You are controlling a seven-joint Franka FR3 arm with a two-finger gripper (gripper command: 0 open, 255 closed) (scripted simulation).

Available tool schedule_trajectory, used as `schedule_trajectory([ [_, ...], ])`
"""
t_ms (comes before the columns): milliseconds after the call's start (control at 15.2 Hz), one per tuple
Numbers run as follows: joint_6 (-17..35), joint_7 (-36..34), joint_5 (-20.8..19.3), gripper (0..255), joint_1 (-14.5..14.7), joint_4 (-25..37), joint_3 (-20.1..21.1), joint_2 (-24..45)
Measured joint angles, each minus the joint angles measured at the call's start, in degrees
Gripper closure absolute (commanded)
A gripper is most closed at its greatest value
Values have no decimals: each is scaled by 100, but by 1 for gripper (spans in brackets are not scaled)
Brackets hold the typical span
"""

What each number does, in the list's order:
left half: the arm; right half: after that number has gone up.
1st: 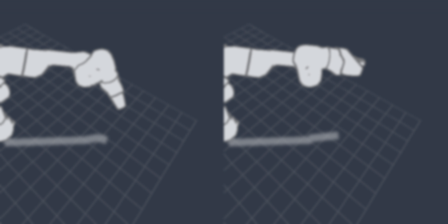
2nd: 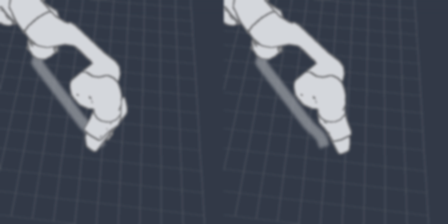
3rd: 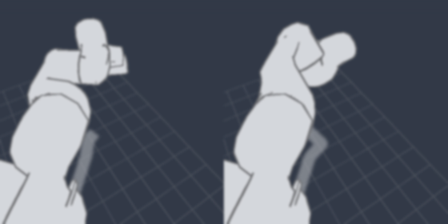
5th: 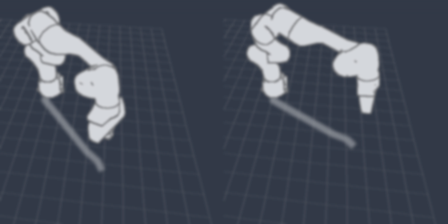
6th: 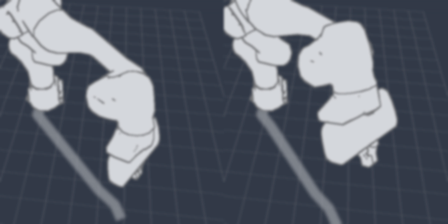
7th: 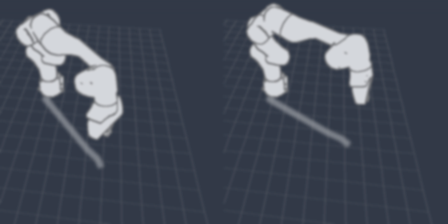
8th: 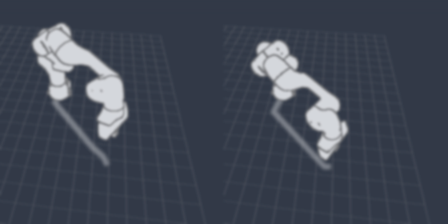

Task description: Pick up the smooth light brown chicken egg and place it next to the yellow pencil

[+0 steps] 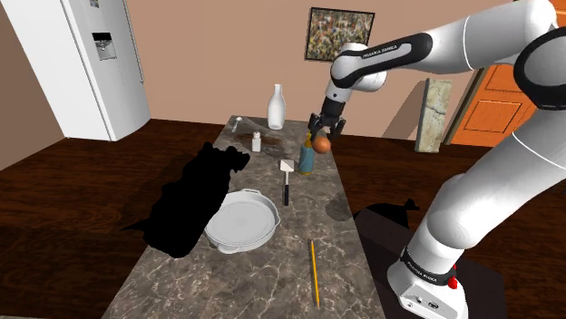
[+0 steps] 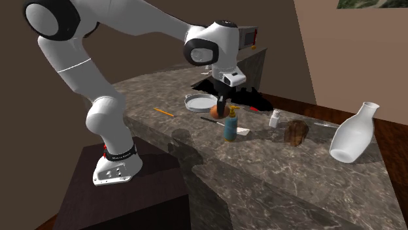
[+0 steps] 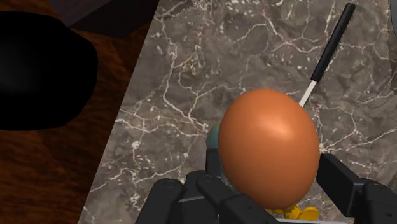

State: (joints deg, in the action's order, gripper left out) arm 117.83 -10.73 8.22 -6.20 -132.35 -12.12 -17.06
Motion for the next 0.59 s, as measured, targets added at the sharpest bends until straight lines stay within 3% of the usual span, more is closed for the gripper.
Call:
schedule_trajectory([
  [594, 103, -1186, 138, 255, 364, -1199, 893, -1283],
])
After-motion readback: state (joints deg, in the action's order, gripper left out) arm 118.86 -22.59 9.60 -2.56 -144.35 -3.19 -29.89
